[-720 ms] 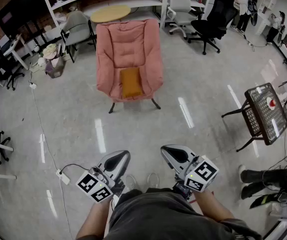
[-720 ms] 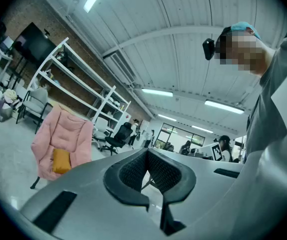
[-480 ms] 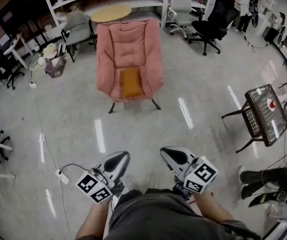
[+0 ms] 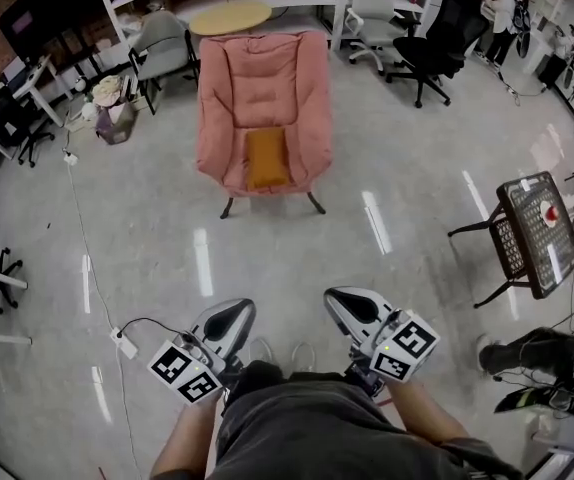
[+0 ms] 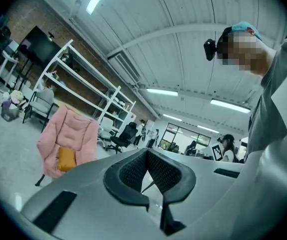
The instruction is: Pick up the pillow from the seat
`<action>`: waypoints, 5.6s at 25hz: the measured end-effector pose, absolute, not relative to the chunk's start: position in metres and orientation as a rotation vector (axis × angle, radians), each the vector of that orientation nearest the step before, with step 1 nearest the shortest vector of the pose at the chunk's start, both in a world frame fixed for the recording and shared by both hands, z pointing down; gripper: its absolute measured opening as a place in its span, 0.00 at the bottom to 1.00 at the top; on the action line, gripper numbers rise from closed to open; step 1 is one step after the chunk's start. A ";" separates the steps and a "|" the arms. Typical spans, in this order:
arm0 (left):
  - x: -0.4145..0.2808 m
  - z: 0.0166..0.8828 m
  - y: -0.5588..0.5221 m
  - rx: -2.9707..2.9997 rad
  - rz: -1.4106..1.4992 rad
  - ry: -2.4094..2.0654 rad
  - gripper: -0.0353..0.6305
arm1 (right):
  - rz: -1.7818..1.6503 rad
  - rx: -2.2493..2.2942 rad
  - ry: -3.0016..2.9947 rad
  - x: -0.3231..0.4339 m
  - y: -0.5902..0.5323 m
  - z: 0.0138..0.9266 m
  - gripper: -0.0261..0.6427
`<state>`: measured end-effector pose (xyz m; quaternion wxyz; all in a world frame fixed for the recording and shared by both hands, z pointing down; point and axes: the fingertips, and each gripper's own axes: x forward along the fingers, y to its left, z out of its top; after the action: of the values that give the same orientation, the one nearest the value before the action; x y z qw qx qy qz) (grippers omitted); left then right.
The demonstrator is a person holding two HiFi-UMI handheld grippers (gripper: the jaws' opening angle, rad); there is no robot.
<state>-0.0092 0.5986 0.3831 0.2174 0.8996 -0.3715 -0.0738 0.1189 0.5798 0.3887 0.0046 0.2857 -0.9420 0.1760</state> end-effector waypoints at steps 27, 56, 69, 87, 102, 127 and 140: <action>-0.083 0.424 0.359 2.457 -0.174 -0.946 0.07 | 0.631 0.974 -2.838 0.051 0.357 0.430 0.06; -0.156 0.475 0.119 2.345 -0.116 -0.921 0.07 | 0.755 1.041 -2.696 -0.011 0.097 0.504 0.06; -0.117 0.550 -0.014 2.211 -0.010 -0.990 0.07 | 0.939 0.912 -2.620 0.009 -0.058 0.609 0.06; -0.134 0.659 -0.076 1.980 0.118 -0.956 0.07 | 1.243 0.826 -2.275 -0.015 -0.162 0.855 0.33; -0.156 0.726 -0.067 1.879 0.145 -0.850 0.07 | 1.532 0.795 -1.988 -0.027 -0.149 0.996 0.57; -0.168 0.730 -0.053 1.873 0.104 -0.800 0.07 | 1.651 0.630 -2.072 -0.068 -0.137 1.016 0.56; -0.172 0.703 -0.050 1.916 0.077 -0.826 0.07 | 1.574 0.665 -2.069 -0.069 -0.137 0.994 0.45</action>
<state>-0.1725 -0.0500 0.7033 0.5028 0.7932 -0.3421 0.0317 -0.0686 -0.1367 0.9944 0.2272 0.2414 -0.7509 0.5712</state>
